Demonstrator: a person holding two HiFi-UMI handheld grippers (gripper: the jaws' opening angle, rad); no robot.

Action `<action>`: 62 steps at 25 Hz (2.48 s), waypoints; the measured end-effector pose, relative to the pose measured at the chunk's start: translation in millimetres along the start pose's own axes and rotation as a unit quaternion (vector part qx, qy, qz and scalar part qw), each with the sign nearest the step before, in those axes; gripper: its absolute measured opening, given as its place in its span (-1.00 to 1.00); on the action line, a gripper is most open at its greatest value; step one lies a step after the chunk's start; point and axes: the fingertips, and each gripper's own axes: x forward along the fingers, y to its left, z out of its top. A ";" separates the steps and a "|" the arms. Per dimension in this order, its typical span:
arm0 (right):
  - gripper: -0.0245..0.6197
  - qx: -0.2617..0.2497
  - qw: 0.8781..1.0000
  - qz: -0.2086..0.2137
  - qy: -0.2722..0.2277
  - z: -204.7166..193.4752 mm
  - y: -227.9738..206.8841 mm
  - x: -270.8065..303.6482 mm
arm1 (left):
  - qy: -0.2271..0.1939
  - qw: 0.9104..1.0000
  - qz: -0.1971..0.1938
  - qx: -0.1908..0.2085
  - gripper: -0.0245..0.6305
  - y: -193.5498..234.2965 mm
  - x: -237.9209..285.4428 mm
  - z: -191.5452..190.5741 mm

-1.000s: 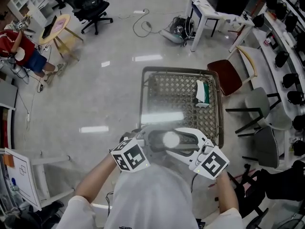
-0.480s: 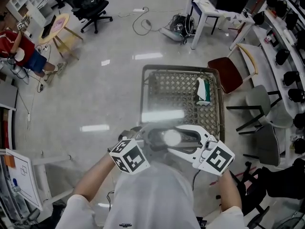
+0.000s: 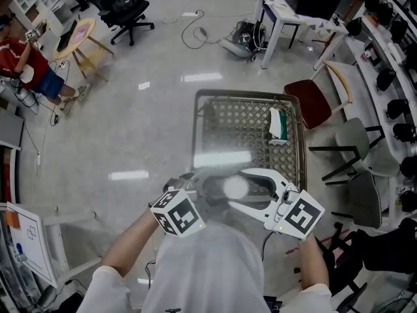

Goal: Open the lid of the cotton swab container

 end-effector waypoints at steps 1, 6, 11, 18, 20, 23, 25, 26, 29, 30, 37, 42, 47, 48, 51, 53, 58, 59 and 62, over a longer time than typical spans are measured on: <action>-0.17 -0.002 1.000 -0.005 -0.007 3.7 0.4 0.8 | -0.002 1.000 0.001 -0.004 -0.21 0.6 -0.5 0.5; -0.17 -0.021 0.999 -0.033 -0.028 19.4 0.0 1.4 | -0.001 1.000 -0.001 -0.015 -0.21 -2.6 0.4 -2.5; -0.17 -0.027 0.998 -0.033 -0.035 22.9 1.2 9.1 | -0.003 1.000 -0.002 -0.023 -0.21 -7.8 5.0 -3.7; -0.17 -0.025 0.994 -0.082 -0.065 37.7 -21.8 5.3 | 0.002 1.000 -0.005 -0.020 -0.20 -12.2 4.1 -6.0; -0.17 -0.035 0.992 -0.098 -0.072 39.5 -27.7 5.5 | 0.005 1.000 -0.007 -0.016 -0.20 -15.0 5.8 -7.0; -0.17 -0.039 0.989 -0.111 -0.084 41.6 -32.8 5.7 | -0.001 1.000 -0.007 -0.026 -0.20 -16.0 8.2 -6.1; -0.17 -0.043 0.988 -0.118 -0.086 43.2 -34.8 6.6 | -0.009 0.999 -0.005 -0.041 -0.20 -13.8 8.4 -4.9; -0.17 -0.044 0.988 -0.120 -0.085 44.0 -35.5 7.0 | -0.014 0.999 -0.002 -0.049 -0.20 -12.2 8.4 -4.4; -0.17 -0.040 0.987 -0.126 -0.090 46.6 -37.3 5.7 | -0.025 0.997 0.019 -0.070 -0.20 -6.1 7.6 -3.8; -0.17 -0.037 0.987 -0.129 -0.092 47.4 -38.3 3.8 | -0.025 0.997 0.029 -0.074 -0.20 -3.7 7.3 -4.8; -0.18 -0.045 0.980 -0.158 -0.115 48.8 -48.4 -18.0 | -0.028 0.992 0.070 -0.097 -0.20 9.7 6.7 -10.6; -0.57 -0.022 0.973 -0.198 -0.121 38.9 -60.5 -38.7 | -0.023 0.987 0.111 -0.115 -0.20 23.2 -0.3 -16.7; -0.69 -0.022 0.960 -0.262 -0.095 18.4 -68.9 -58.6 | -0.031 0.978 0.151 -0.144 -0.20 36.0 -14.3 -22.2; -0.69 -0.022 0.957 -0.275 -0.091 13.4 -69.5 -63.3 | -0.033 0.975 0.159 -0.148 -0.20 38.6 -16.9 -22.7; -0.69 -0.020 0.946 -0.315 -0.080 -0.5 -69.0 -78.0 | -0.044 0.969 0.185 -0.158 -0.20 45.3 -25.9 -21.1; -0.69 -0.019 0.937 -0.341 -0.073 -8.5 -68.3 -86.9 | -0.050 0.965 0.204 -0.160 -0.20 48.1 -32.5 -19.3; -0.73 -0.019 0.917 -0.396 -0.054 -25.3 -63.1 -103.7 | -0.051 0.959 0.232 -0.157 -0.21 45.0 -43.9 -16.0; -0.74 -0.015 0.913 -0.405 -0.053 -28.2 -61.8 -106.5 | -0.051 0.958 0.235 -0.159 -0.21 44.5 -45.5 -15.8; -0.79 0.005 0.901 -0.429 -0.065 -36.1 -57.2 -115.9 | -0.053 0.954 0.245 -0.166 -0.21 42.9 -49.4 -16.5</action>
